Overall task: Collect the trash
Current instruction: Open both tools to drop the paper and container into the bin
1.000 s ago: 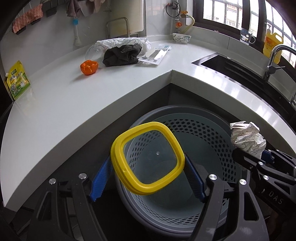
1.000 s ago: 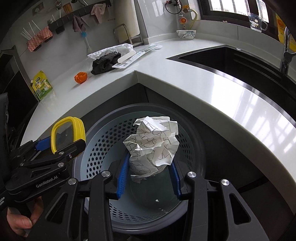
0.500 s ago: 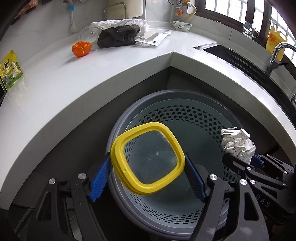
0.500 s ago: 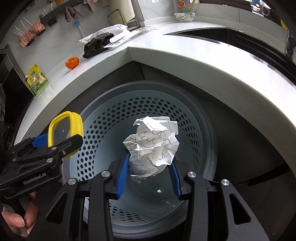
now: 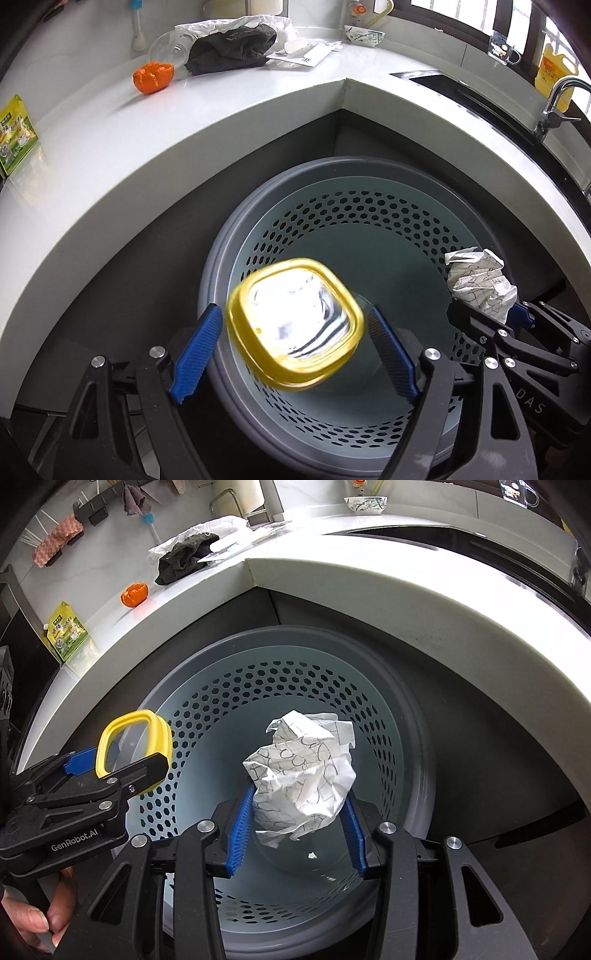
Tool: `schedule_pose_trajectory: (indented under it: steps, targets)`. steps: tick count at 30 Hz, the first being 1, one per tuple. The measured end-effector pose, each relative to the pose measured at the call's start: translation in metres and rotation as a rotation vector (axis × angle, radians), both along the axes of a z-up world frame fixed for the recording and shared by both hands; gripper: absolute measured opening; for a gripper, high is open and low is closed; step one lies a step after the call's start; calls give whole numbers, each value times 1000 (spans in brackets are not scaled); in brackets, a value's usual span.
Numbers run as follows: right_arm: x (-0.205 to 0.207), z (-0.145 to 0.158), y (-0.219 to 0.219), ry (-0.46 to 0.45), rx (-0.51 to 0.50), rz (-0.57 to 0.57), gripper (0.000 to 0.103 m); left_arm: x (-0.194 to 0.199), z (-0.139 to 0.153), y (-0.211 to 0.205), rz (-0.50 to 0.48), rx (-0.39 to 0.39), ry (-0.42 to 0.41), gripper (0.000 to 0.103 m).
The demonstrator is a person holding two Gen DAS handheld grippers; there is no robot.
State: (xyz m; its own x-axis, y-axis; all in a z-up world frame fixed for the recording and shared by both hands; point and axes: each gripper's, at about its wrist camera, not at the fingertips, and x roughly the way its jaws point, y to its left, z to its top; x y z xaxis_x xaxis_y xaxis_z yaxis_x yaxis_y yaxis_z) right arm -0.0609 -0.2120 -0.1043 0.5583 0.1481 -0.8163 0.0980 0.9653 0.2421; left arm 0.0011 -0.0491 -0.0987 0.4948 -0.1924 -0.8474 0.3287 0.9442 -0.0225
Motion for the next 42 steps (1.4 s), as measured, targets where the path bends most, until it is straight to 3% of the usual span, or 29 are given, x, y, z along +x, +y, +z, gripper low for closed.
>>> schedule_pose_trajectory:
  steps: [33, 42]
  targets:
    - [-8, 8, -7, -32, -3, -18, 51, -5, 9, 5, 13, 14, -44, 84]
    - [-6, 20, -3, -63, -12, -14, 53, -4, 30, 16, 36, -1, -97, 84]
